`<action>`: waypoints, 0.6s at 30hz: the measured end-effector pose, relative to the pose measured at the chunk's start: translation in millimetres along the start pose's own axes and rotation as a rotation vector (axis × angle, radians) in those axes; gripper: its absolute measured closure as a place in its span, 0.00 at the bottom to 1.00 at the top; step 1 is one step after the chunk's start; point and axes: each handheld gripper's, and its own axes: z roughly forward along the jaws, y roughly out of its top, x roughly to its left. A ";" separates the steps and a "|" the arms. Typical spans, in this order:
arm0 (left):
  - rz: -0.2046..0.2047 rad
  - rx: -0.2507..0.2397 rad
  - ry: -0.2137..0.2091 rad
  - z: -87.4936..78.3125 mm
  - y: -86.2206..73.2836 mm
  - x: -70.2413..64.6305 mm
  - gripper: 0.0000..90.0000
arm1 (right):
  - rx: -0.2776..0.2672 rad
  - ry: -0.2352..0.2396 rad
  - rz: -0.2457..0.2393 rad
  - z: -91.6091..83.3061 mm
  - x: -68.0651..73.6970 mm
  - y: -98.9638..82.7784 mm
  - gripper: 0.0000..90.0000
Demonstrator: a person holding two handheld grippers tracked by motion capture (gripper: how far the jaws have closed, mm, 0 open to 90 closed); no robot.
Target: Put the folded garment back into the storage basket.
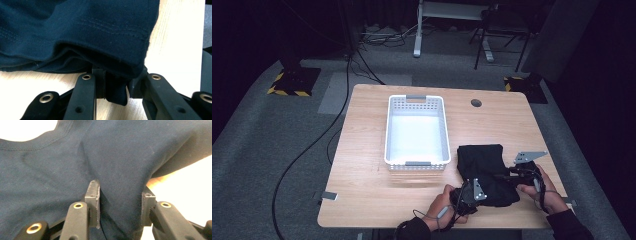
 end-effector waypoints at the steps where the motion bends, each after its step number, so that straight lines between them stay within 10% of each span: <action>1: 0.007 0.003 0.004 -0.5 0.5 -0.2 0.80 | -0.004 -0.007 -0.002 -1.0 0.9 0.1 0.70; 18: 0.040 0.006 0.055 -21.7 9.6 15.9 0.82 | -0.114 -0.098 -0.021 -15.2 14.1 9.9 0.76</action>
